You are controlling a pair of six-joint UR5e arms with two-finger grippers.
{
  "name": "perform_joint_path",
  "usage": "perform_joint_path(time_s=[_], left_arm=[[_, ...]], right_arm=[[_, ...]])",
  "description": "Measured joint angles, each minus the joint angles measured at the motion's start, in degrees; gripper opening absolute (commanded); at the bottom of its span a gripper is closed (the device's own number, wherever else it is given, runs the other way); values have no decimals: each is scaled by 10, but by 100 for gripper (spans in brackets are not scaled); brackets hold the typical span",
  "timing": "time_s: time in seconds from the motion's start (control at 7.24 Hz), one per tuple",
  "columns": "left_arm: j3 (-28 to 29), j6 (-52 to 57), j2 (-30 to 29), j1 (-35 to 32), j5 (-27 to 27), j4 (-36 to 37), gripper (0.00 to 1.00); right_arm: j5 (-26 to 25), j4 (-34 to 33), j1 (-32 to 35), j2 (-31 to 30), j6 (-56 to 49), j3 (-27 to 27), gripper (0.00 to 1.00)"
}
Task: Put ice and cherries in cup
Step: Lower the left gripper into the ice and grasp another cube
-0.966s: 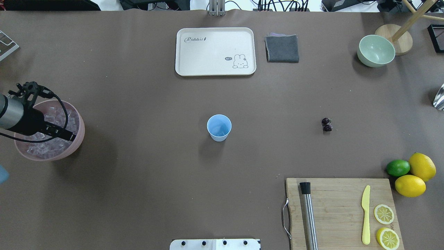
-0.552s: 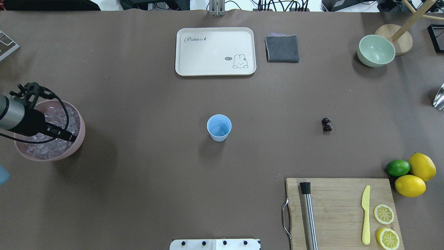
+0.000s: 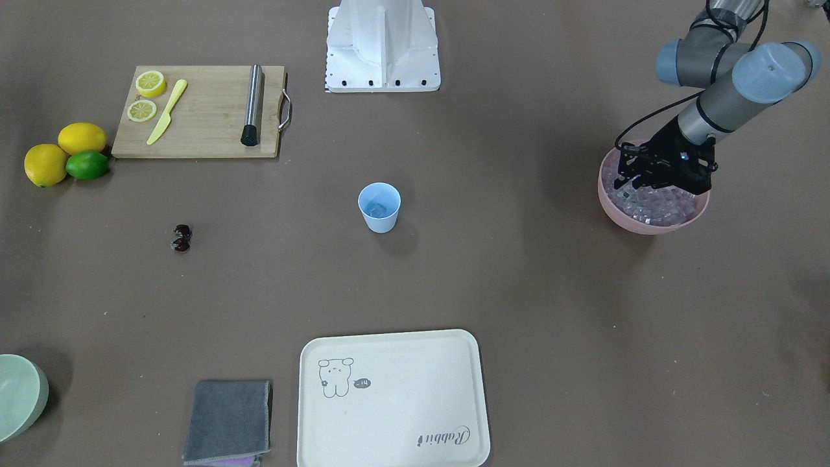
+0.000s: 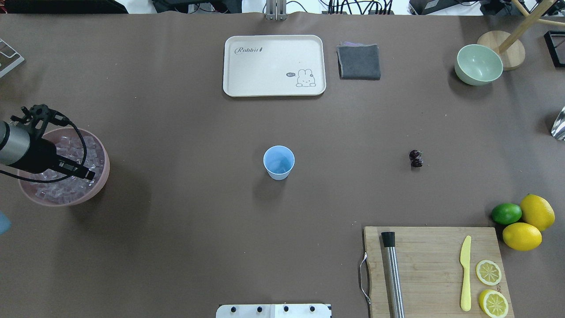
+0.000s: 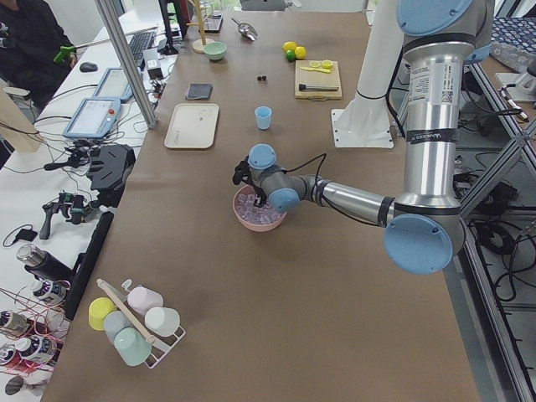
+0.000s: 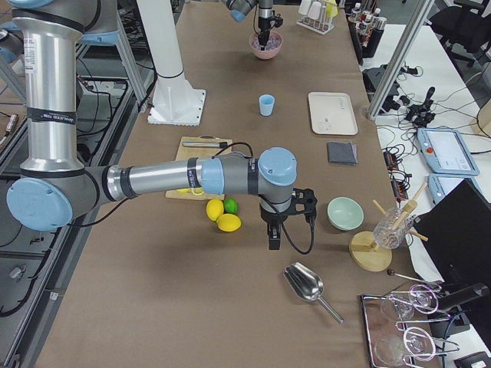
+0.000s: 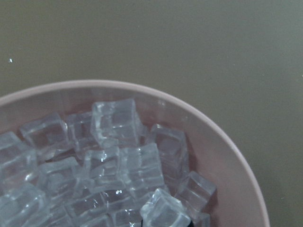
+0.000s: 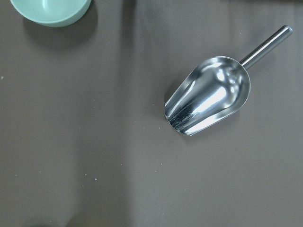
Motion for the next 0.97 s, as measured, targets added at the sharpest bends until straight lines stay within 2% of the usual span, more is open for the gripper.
perform_joint_path(time_s=[0.28, 0.69, 0.97], left_arm=[[-9, 1, 3, -17, -17, 2, 0], [-12, 15, 3, -89, -53, 5, 0], [-22, 17, -20, -128, -77, 9, 0]], right_arm=[[0, 0, 0, 1, 1, 0, 100], [0, 0, 0, 3, 3, 0, 100], [0, 0, -1, 3, 9, -1, 100]])
